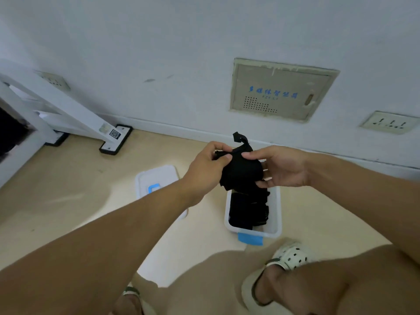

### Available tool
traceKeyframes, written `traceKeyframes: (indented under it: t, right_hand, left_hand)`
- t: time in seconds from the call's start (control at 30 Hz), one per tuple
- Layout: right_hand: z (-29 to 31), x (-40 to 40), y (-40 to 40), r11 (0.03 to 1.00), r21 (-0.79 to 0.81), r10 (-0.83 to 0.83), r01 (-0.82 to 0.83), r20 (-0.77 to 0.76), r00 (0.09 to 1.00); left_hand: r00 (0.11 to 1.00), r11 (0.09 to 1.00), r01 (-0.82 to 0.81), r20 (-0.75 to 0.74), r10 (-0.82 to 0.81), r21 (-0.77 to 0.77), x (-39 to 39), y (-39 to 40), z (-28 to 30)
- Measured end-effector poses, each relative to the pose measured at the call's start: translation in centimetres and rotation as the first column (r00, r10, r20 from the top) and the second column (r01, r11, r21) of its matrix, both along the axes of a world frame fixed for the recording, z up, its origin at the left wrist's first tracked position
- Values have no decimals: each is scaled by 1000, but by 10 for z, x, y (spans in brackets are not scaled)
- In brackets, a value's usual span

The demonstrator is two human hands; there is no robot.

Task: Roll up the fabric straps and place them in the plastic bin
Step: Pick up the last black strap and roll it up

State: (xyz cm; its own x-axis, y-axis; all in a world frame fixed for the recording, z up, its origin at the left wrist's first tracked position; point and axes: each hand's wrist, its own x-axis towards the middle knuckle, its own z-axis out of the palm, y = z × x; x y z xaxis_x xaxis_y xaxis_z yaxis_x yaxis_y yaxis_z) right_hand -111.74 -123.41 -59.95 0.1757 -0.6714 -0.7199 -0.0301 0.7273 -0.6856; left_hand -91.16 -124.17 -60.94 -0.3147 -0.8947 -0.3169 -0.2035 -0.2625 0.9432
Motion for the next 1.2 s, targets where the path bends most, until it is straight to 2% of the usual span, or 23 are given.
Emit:
traceKeyframes:
  t: [0.07, 0.13, 0.2, 0.3, 0.4, 0.57, 0.67, 0.77, 0.9, 1.03, 1.2]
  right_hand:
    - [-9, -8, -4, 998, -38, -50, 47, -95, 994]
    - [-20, -17, -7, 995, -97, -61, 38, -255, 965]
    - [-35, -30, -10, 985, -168, -58, -26, -476, 878]
    - [-57, -48, -17, 956, -136, 73, -260, -749, 658]
    - [-74, -51, -30, 821, 60, 313, -568, -879, 359]
    - [-126, -39, -50, 661, 250, 502, -707, -848, 169]
    - [-168, -38, -53, 613, 322, 600, -721, -784, 160]
    - [-198, -42, -52, 561, 389, 653, -731, -750, 102]
    - [-223, -49, -50, 486, 482, 729, -729, -684, 34]
    - [-243, -51, -47, 442, 463, 759, -768, -650, 45]
    - [-264, -50, -35, 402, 473, 737, -784, -675, -29]
  left_hand:
    - [1000, 999, 15, 22, -16, 38, -11, -9, -6]
    - [990, 997, 67, 122, -71, 38, -20, -15, -15]
    - [961, 991, 130, 243, -134, 30, -26, -19, -24]
    - [859, 960, 279, 452, -242, -15, -32, -22, -36]
    - [755, 921, 388, 581, -305, -21, -34, -27, -43]
    - [670, 900, 436, 657, -345, 27, -31, -34, -60]
    - [624, 875, 483, 688, -372, 35, -30, -36, -71]
    - [576, 853, 520, 719, -388, 43, -32, -38, -80]
    - [560, 843, 534, 722, -407, 62, -34, -42, -87]
    - [539, 836, 542, 729, -421, 82, -35, -47, -94]
    - [521, 828, 551, 732, -440, 106, -38, -50, -99]
